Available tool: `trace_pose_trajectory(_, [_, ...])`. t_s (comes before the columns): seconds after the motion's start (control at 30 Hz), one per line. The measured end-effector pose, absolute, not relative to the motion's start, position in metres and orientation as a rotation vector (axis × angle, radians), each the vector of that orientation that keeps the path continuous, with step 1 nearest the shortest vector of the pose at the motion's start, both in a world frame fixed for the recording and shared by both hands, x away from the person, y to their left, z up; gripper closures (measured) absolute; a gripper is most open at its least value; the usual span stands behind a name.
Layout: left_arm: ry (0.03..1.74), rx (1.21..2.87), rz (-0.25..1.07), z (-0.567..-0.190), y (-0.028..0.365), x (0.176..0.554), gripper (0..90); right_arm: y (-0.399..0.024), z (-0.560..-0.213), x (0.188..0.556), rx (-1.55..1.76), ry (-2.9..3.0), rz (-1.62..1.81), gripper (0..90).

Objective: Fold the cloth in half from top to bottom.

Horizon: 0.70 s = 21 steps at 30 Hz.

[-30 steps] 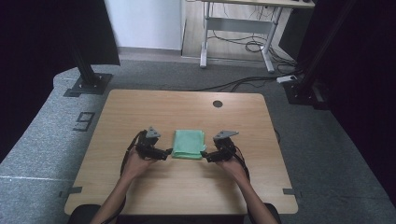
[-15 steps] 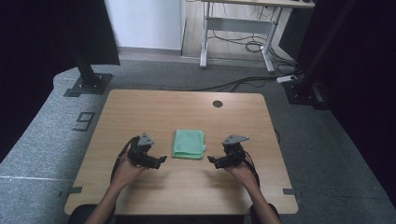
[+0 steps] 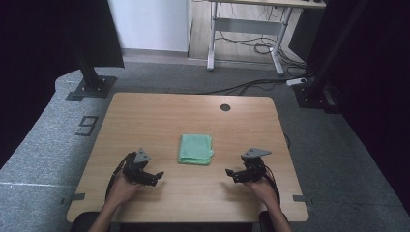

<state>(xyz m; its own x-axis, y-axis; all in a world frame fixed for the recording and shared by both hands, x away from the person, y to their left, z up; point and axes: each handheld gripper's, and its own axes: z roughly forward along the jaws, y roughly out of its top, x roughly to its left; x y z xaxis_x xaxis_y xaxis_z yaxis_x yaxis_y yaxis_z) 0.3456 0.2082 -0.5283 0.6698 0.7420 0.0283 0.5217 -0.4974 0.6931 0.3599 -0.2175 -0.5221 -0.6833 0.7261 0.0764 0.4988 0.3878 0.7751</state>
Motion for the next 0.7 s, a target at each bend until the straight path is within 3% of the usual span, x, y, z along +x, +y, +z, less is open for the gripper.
trace_pose_trajectory(0.3, [0.996, 2.242, 0.419, -0.542, 0.215, 0.344, 0.0, -0.224, -0.548, 0.359, 1.072, 2.405, 1.098, 4.5])
trace_pose_trajectory(0.7, [1.007, 2.242, 0.370, -0.549, 0.215, 0.345, 0.0, -0.222, -0.557, 0.359, 1.064, 2.415, 1.028, 0.3])
